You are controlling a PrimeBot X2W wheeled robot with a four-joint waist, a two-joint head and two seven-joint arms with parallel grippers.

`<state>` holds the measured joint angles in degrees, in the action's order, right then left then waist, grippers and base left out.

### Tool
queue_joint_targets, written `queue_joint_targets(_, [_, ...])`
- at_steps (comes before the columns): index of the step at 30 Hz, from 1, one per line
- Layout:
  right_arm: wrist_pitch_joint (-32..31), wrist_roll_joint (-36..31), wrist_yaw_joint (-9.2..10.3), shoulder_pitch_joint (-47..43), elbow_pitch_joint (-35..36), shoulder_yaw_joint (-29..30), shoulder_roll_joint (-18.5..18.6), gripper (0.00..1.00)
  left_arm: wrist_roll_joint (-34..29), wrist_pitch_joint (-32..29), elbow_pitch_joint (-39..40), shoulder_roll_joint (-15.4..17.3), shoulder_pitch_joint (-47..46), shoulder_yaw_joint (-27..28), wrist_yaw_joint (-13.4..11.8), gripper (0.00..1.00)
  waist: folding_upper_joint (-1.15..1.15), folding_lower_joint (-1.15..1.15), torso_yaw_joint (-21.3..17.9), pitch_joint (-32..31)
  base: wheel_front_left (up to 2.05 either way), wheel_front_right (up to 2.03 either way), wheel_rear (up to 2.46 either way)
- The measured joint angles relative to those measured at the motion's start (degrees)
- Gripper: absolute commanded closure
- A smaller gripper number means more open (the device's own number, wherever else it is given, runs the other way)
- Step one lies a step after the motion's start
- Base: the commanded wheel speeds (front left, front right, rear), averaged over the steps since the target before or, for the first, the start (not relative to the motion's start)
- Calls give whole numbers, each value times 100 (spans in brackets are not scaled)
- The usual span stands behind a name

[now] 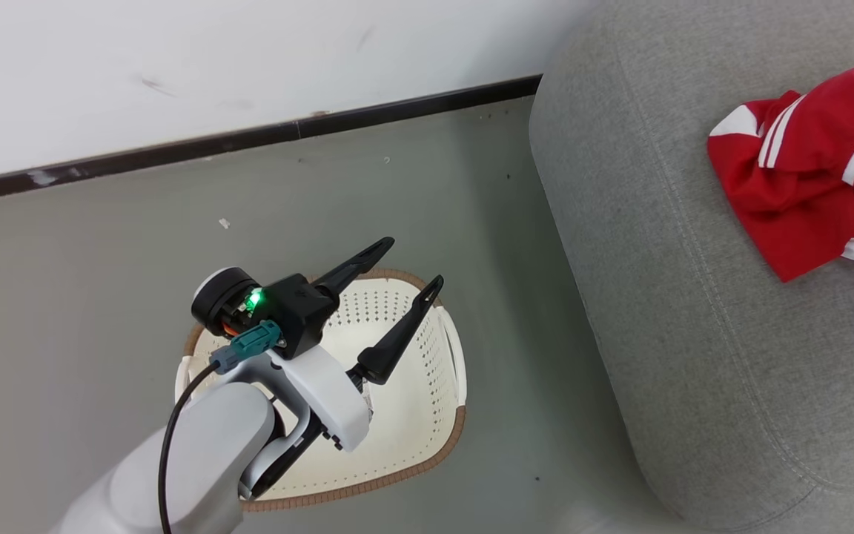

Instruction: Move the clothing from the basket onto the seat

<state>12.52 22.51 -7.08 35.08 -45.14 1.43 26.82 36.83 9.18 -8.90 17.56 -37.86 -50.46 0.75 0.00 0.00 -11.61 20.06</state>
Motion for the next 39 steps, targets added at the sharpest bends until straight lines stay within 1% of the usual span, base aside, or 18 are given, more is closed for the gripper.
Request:
queue_joint_targets(3, [-69, 37, 0, -103, 42, -88, 25, 0, 46, 56, -51, -11, 83, 34, 0, 0, 0, 0, -26, -110, 0, 0, 0])
queue_joint_targets(12, [-608, 474, 0, -336, 57, -286, 100, 0, 190, 180, -167, -58, 251, 147, -11, 0, 0, 0, -63, -430, 0, 0, 0])
queue_joint_targets(20, [-1150, 876, 0, -526, 377, -580, 248, 0, 294, 258, -250, -75, 456, 269, -71, 0, 0, 0, -29, -706, 0, 0, 0])
queue_joint_targets(25, [-1147, 966, 0, -547, 832, -719, 423, 0, 352, 308, -272, -82, 587, 345, -113, 0, 0, 0, 28, -863, 0, 0, 0])
queue_joint_targets(33, [-1102, 1129, 0, -591, 1395, -970, 499, 0, 411, 386, -283, -81, 733, 537, -231, 0, 0, 0, 186, -1069, 0, 0, 0])
queue_joint_targets(39, [-1039, 1234, 0, -789, 1762, -1185, 506, 0, 495, 413, -291, -34, 890, 754, -368, 0, 0, 0, 350, -1197, 0, 0, 0])
